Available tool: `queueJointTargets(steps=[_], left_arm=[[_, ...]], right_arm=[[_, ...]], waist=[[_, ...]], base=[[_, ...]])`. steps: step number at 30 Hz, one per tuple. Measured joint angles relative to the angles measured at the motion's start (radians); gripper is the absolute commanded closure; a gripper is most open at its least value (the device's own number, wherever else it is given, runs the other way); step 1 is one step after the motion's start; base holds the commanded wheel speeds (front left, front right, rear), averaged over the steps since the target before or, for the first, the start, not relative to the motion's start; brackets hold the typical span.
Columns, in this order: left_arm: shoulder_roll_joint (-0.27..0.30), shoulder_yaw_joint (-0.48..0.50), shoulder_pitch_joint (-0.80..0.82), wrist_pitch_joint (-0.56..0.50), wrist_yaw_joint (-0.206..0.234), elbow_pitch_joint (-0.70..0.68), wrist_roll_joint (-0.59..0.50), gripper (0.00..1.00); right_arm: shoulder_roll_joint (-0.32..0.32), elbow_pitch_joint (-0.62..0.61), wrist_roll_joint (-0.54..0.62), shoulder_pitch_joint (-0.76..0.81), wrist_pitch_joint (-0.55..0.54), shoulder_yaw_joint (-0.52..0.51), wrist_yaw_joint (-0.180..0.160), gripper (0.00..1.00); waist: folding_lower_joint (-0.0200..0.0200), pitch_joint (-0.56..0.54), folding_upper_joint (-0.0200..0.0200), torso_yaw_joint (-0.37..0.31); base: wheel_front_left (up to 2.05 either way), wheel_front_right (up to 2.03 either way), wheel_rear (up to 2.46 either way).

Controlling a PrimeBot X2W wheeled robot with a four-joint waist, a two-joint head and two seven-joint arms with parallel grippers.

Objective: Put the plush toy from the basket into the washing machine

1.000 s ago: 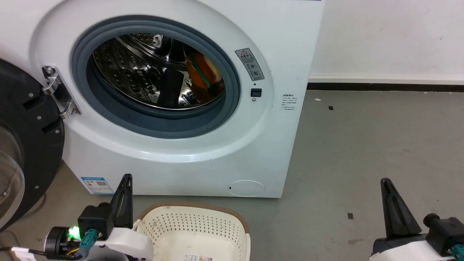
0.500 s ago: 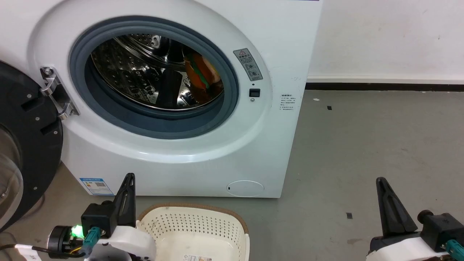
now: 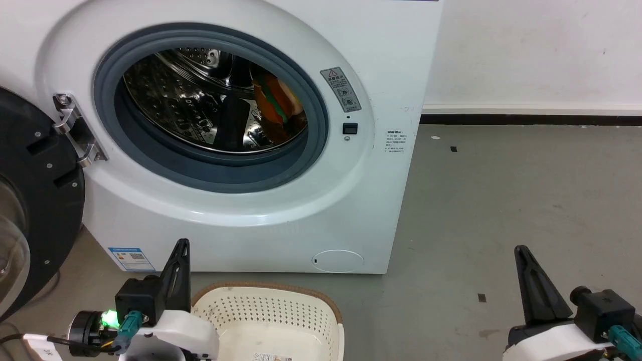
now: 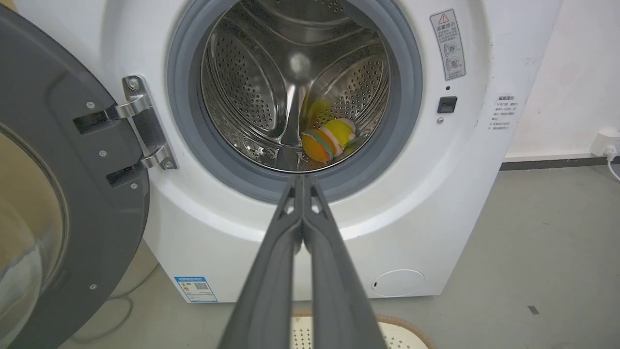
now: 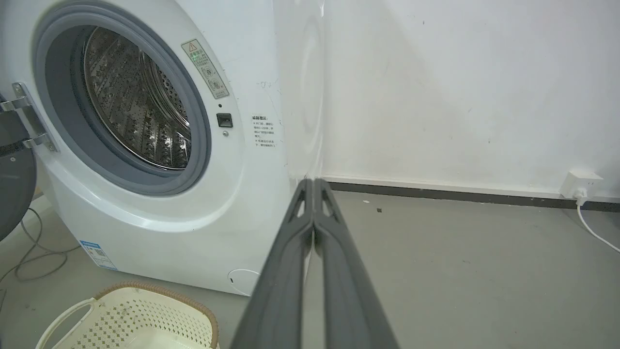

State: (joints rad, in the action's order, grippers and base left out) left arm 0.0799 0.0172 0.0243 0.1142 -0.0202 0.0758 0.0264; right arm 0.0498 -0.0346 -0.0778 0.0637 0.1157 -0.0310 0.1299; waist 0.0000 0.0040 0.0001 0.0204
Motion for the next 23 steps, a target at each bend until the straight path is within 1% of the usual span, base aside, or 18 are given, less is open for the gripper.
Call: queueJointTargets(steps=[18,23], left_arm=[[-0.006,-0.005,-0.002,-0.035,0.001,-0.021,-0.007,1.0],[-0.008,-0.006,-0.004,-0.045,0.008,-0.027,-0.007,1.0]], right_arm=[[0.0,0.009,0.021,-0.013,-0.035,0.007,0.0,1.0],[0.0,0.013,0.029,-0.014,-0.045,0.01,0.0,1.0]], waist=[[0.0,-0.001,0.0,-0.007],[0.0,-0.002,0.0,-0.008]], base=[[0.0,0.0,0.0],[0.0,0.0,0.0]])
